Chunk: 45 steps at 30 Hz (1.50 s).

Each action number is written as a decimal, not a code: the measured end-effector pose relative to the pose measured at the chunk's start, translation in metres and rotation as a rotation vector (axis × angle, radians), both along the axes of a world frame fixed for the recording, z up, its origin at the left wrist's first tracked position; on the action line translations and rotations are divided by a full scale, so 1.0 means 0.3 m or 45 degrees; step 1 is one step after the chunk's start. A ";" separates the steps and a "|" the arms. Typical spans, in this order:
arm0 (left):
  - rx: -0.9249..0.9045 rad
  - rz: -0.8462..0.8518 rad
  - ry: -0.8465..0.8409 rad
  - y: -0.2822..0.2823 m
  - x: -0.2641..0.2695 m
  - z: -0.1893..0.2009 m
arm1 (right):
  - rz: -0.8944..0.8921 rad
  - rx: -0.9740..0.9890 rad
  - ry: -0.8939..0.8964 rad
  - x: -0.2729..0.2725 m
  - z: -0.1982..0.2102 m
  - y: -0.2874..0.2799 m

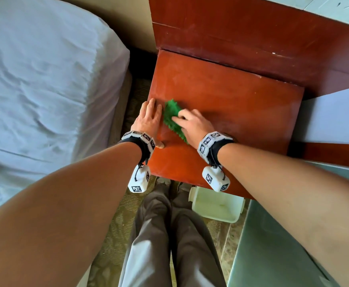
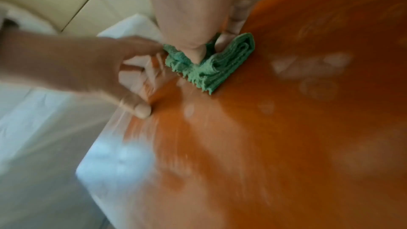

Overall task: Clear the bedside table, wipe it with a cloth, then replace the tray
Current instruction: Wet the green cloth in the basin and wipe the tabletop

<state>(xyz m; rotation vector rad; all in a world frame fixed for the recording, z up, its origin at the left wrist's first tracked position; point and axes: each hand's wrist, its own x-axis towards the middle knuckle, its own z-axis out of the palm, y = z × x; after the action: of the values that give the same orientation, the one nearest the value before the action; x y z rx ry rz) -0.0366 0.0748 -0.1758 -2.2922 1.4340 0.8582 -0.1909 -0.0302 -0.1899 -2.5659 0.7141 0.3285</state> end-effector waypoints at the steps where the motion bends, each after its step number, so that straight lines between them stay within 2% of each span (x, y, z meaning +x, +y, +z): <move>1: 0.004 -0.005 -0.004 -0.001 0.000 0.001 | 0.099 -0.012 0.008 -0.002 0.009 0.011; 3: 0.007 -0.006 -0.006 -0.002 -0.001 0.003 | 0.166 -0.021 0.027 -0.002 0.021 0.005; 5: 0.001 -0.010 -0.001 -0.003 0.000 0.006 | 0.120 -0.023 0.021 -0.004 0.025 -0.019; 9: -0.017 -0.011 0.009 0.002 0.007 0.001 | -0.421 -0.023 -0.065 -0.014 0.030 -0.098; 11: -0.015 -0.015 0.004 0.002 0.009 0.000 | -0.490 -0.053 -0.022 -0.004 0.032 -0.127; 15: -0.021 -0.019 0.044 0.009 0.029 0.012 | -0.473 -0.047 0.114 0.039 0.051 -0.135; 18: -0.153 0.088 0.084 0.017 0.057 0.047 | -0.498 -0.034 0.157 0.063 0.068 -0.117; 23: -0.186 0.310 0.127 0.047 0.137 0.113 | -0.580 0.060 0.104 0.076 0.074 -0.105; 26: -0.191 0.393 0.120 0.091 0.150 0.144 | -0.550 0.092 0.005 0.079 0.090 -0.056; 35: -0.147 0.314 0.162 0.213 0.059 0.159 | -0.518 0.246 -0.138 0.095 0.141 0.149; 37: -0.219 0.338 0.209 0.231 0.038 0.146 | -0.494 0.256 -0.147 0.099 0.146 0.183; 40: -0.482 0.312 0.267 0.234 0.000 0.143 | -0.488 0.262 -0.146 0.102 0.155 0.228; 42: -0.550 0.420 0.308 0.229 -0.018 0.146 | -0.514 0.285 -0.142 0.103 0.158 0.259; 45: -0.506 0.693 0.468 0.220 -0.019 0.150 | -0.544 0.375 -0.184 0.117 0.174 0.313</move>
<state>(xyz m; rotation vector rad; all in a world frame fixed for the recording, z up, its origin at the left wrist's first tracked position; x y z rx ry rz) -0.0423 0.1410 -0.1307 -3.0310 1.2008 1.2996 -0.1559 0.0638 -0.1378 -2.0724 1.0452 0.0969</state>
